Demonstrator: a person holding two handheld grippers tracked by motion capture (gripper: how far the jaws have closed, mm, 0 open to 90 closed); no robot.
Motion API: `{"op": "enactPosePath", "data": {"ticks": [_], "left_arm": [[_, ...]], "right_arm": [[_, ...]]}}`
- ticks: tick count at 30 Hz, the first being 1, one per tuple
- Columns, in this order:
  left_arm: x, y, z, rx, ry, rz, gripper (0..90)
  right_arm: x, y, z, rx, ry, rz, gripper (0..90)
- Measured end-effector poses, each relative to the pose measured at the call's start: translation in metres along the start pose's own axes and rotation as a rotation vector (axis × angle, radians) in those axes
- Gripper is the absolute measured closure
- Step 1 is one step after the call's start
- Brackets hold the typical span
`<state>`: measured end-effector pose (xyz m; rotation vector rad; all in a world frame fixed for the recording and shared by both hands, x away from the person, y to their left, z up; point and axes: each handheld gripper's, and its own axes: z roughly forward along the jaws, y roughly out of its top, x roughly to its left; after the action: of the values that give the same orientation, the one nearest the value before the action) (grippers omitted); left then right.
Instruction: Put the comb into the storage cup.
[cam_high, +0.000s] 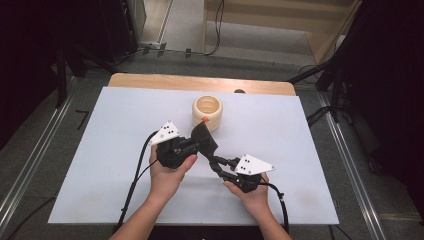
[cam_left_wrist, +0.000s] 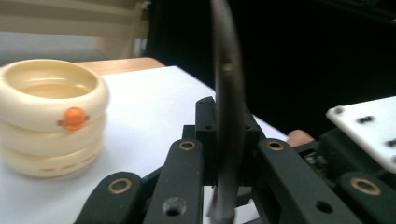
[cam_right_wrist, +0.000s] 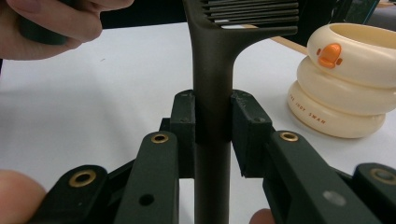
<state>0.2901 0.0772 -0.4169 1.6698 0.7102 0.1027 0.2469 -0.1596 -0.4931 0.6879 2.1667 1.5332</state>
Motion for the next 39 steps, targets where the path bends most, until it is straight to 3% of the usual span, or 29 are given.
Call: {"op": "enactPosePath", "data": {"ticks": [6, 9, 14, 18, 25, 29, 39], "left_arm": [[-0.003, 0.002, -0.001, -0.007, -0.013, 0.032, 85.3], [-0.002, 0.006, -0.004, -0.018, -0.021, 0.036, 85.4], [-0.001, 0.011, -0.007, -0.023, -0.012, 0.053, 85.4], [0.001, 0.013, -0.007, -0.014, -0.006, 0.061, 85.4], [0.003, 0.015, -0.007, -0.002, 0.002, 0.074, 85.4], [0.004, 0.017, -0.007, 0.004, 0.01, 0.079, 85.4], [0.01, 0.024, -0.01, 0.001, 0.014, 0.08, 85.4]], "right_arm": [[0.0, 0.001, 0.0, 0.0, -0.001, -0.002, 68.0], [-0.002, 0.001, -0.001, 0.01, 0.01, 0.022, 57.3], [-0.008, 0.002, -0.006, 0.004, 0.036, 0.083, 28.0], [-0.015, 0.002, -0.014, -0.013, 0.013, 0.143, 0.0], [-0.025, -0.005, -0.033, -0.021, -0.018, 0.167, 0.0], [-0.03, -0.012, -0.044, -0.016, -0.028, 0.148, 0.0], [-0.041, -0.027, -0.073, -0.011, -0.083, 0.157, 0.0]]}}
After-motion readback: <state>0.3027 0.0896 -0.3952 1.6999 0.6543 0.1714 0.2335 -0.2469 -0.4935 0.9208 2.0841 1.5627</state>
